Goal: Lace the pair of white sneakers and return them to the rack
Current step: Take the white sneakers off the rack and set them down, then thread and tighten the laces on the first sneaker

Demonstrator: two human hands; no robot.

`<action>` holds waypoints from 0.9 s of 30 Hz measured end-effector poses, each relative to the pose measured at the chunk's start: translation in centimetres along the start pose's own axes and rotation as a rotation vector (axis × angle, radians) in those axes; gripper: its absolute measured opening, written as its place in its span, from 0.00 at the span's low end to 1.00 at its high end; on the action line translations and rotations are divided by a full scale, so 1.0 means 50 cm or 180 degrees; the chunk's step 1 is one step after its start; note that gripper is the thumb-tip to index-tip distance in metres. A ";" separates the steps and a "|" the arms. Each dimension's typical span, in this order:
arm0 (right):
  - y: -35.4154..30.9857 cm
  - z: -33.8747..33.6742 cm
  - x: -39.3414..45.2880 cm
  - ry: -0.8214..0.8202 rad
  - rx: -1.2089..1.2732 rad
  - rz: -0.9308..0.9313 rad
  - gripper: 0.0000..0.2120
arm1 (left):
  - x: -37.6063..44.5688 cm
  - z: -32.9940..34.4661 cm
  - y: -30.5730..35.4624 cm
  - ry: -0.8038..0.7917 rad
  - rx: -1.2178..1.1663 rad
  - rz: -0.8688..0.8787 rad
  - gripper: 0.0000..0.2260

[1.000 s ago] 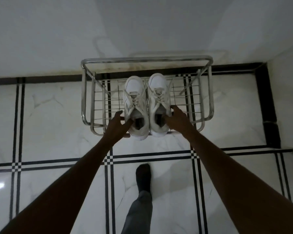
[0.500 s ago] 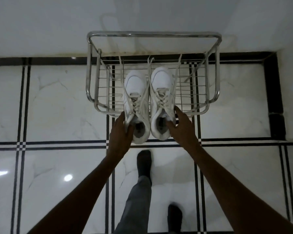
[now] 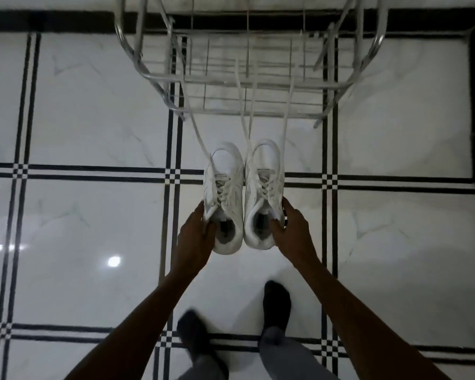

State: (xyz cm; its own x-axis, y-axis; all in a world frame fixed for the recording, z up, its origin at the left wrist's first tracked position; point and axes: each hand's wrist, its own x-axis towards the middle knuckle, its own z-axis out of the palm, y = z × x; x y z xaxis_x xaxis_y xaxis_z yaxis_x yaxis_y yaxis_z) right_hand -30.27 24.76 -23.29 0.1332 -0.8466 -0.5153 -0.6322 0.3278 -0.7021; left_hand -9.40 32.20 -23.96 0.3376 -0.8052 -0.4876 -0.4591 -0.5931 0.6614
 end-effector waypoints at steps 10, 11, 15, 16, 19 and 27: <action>0.325 0.273 0.175 -0.0069 -0.0385 0.0151 0.20 | 0.129 0.238 -0.333 0.0018 0.0075 0.0005 0.15; 0.349 0.291 0.186 -0.0022 -0.0399 0.0151 0.20 | 0.140 0.255 -0.359 0.0045 0.0066 0.0055 0.16; 0.390 0.335 0.180 0.0194 -0.0320 0.0176 0.24 | 0.140 0.289 -0.403 0.0177 -0.0100 0.0131 0.18; 0.381 0.337 0.164 0.0340 -0.0421 0.0109 0.27 | 0.136 0.287 -0.402 0.0190 -0.0095 0.0068 0.19; 0.327 0.329 0.113 0.1048 -0.0692 -0.0460 0.26 | 0.130 0.271 -0.395 0.0320 -0.0070 -0.0114 0.25; 0.244 0.417 0.154 0.0021 -0.1762 -0.1035 0.12 | 0.175 0.263 -0.402 0.0654 0.0057 0.0764 0.15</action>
State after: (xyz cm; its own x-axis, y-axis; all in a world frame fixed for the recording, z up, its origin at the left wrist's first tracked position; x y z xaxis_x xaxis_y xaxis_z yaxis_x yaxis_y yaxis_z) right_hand -21.04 30.98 -46.06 0.3810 -0.8695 -0.3145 -0.8610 -0.2096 -0.4634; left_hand -8.06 37.09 -49.00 0.3760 -0.9065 -0.1923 -0.5594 -0.3874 0.7328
